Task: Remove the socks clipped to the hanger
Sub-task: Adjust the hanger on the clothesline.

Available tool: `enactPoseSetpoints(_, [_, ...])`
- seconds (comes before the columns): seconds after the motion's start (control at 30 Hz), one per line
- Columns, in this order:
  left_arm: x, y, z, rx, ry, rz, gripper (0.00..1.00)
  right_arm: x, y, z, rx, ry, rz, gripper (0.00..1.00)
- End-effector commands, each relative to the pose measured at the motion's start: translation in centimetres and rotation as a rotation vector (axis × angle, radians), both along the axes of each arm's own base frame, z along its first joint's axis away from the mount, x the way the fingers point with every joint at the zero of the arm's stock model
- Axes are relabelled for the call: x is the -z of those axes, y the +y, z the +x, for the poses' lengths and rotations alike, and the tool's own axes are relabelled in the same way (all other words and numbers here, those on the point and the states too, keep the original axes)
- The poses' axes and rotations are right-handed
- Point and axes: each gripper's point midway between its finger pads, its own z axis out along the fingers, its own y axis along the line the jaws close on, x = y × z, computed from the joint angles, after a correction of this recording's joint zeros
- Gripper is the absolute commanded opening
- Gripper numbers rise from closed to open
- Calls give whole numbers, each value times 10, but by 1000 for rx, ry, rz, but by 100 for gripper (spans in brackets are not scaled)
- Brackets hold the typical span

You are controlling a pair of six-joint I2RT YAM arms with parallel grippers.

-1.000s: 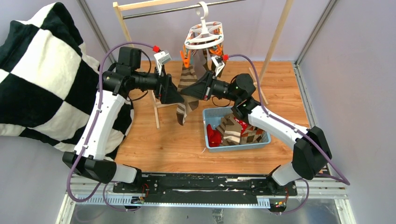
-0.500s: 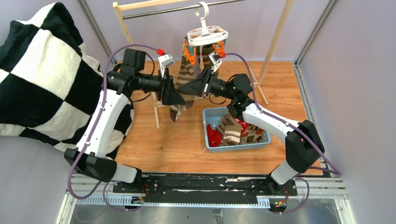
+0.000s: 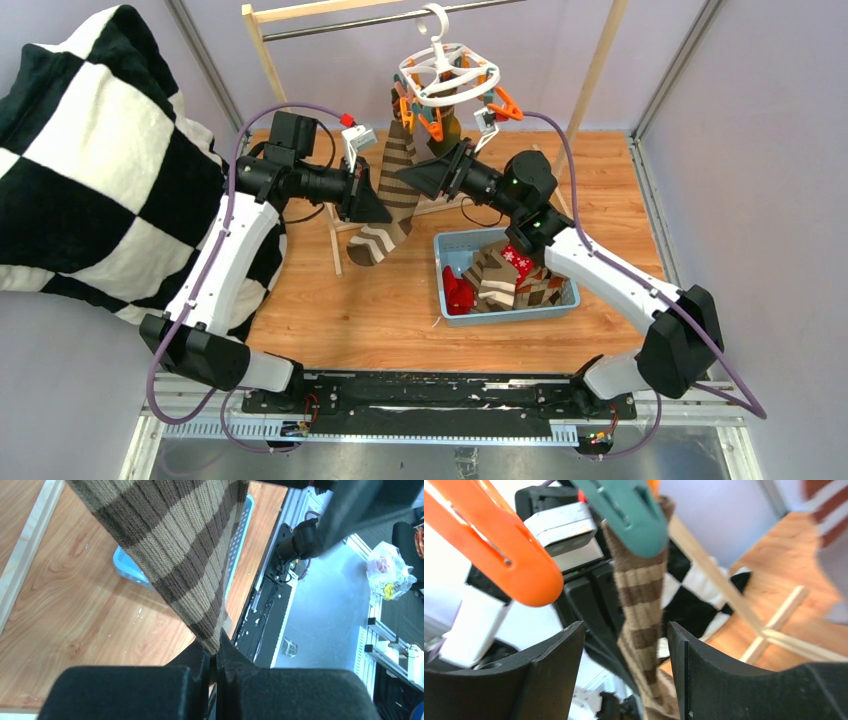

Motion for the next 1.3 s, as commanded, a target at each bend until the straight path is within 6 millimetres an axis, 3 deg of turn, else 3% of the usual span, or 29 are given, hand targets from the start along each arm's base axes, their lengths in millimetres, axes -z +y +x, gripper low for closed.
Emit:
enactPoseSetpoints(0.0, [-7, 2, -4, -19, -23, 10, 0, -5, -24, 34, 228, -67, -67, 67])
enactPoseSetpoints(0.13, [-8, 3, 0, -51, -38, 36, 0, -6, -40, 39, 398, -107, -146, 67])
enactPoseSetpoints(0.37, [4, -2, 5, -82, -51, 93, 0, -26, -65, 1, 625, -266, -307, 64])
enactPoseSetpoints(0.5, [2, -8, 3, -68, -51, 82, 0, -25, -56, -8, 618, -292, -347, 63])
enactPoseSetpoints(0.6, [-4, -11, -1, -55, -45, 57, 0, -31, -44, -6, 596, -306, -342, 64])
enactPoseSetpoints(0.83, [-9, -8, -11, -53, -60, 41, 0, -71, -5, 8, 470, -355, -206, 66])
enactPoseSetpoints(1.0, [-10, -9, -14, -58, -52, 22, 0, -92, -4, 25, 533, -369, -162, 66])
enactPoseSetpoints(1.27, [-14, -12, -16, -55, -44, 0, 0, -101, -4, 58, 657, -383, -203, 66])
